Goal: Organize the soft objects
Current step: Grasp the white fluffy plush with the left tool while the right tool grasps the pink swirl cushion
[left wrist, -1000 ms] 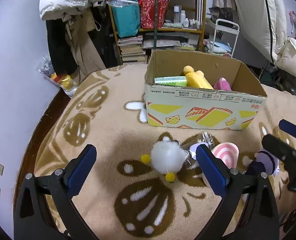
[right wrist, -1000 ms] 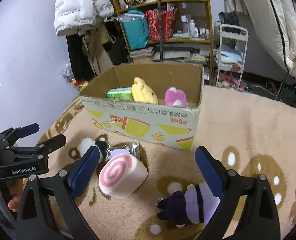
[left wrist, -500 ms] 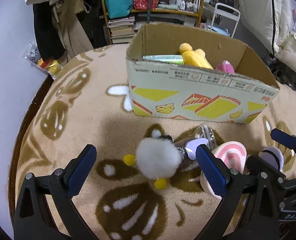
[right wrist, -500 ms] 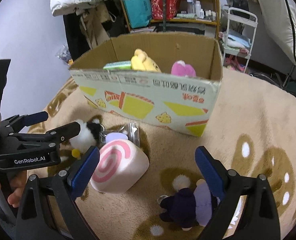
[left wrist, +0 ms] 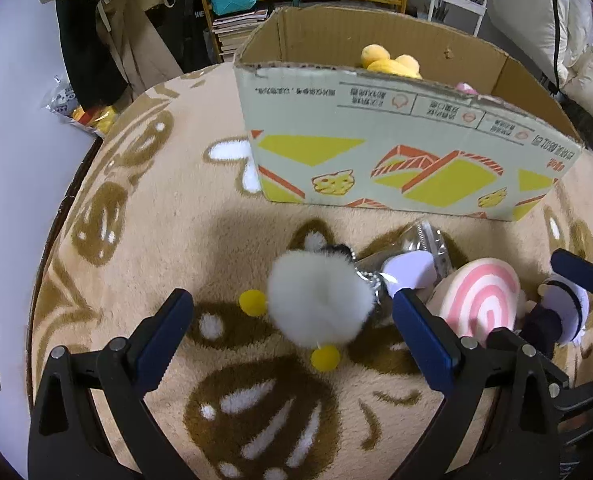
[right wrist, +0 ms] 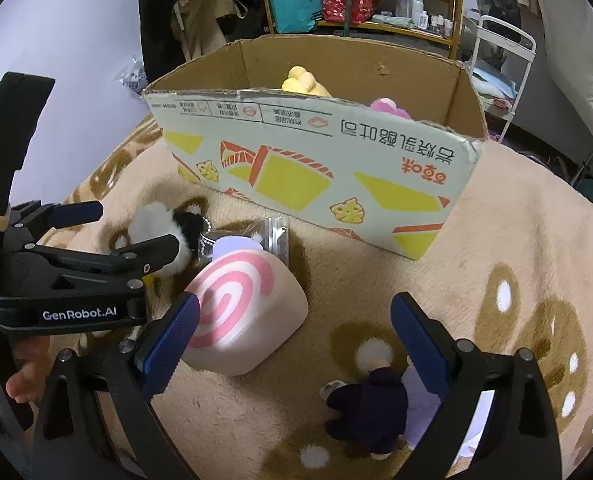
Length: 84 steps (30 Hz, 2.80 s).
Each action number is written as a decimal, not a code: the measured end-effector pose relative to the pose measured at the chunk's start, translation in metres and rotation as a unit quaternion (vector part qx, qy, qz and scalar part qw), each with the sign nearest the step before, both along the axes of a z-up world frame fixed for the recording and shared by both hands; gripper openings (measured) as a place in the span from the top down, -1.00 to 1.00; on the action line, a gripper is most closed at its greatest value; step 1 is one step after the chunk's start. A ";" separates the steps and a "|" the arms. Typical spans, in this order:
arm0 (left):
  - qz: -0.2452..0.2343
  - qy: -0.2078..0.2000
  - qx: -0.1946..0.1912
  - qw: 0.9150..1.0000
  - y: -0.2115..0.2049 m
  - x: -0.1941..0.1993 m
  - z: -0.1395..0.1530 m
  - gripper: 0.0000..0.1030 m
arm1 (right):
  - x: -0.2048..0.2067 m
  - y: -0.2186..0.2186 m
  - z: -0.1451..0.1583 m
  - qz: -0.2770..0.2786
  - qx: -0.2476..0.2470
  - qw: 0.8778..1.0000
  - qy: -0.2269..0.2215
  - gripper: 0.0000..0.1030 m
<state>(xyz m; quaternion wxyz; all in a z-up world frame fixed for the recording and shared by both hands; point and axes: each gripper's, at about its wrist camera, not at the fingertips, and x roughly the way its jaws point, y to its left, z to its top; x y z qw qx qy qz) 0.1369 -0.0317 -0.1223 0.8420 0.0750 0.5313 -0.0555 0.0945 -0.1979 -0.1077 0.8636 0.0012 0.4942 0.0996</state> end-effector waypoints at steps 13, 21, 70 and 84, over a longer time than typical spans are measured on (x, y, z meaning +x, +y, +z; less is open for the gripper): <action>0.003 0.031 0.009 0.999 0.002 0.005 -0.015 -0.91 | 0.001 0.005 -0.010 0.014 -0.018 1.000 0.015 -0.95; 0.008 0.042 0.003 0.999 0.003 0.006 -0.021 -0.81 | 0.000 0.009 -0.012 0.017 -0.020 0.999 0.018 -0.95; 0.018 0.041 -0.053 0.998 0.002 0.018 -0.025 0.23 | -0.003 0.026 -0.019 0.071 -0.005 0.997 0.038 0.36; 0.038 0.030 -0.077 0.996 0.012 0.014 -0.011 0.39 | -0.006 0.033 -0.020 0.080 -0.020 0.996 0.031 0.40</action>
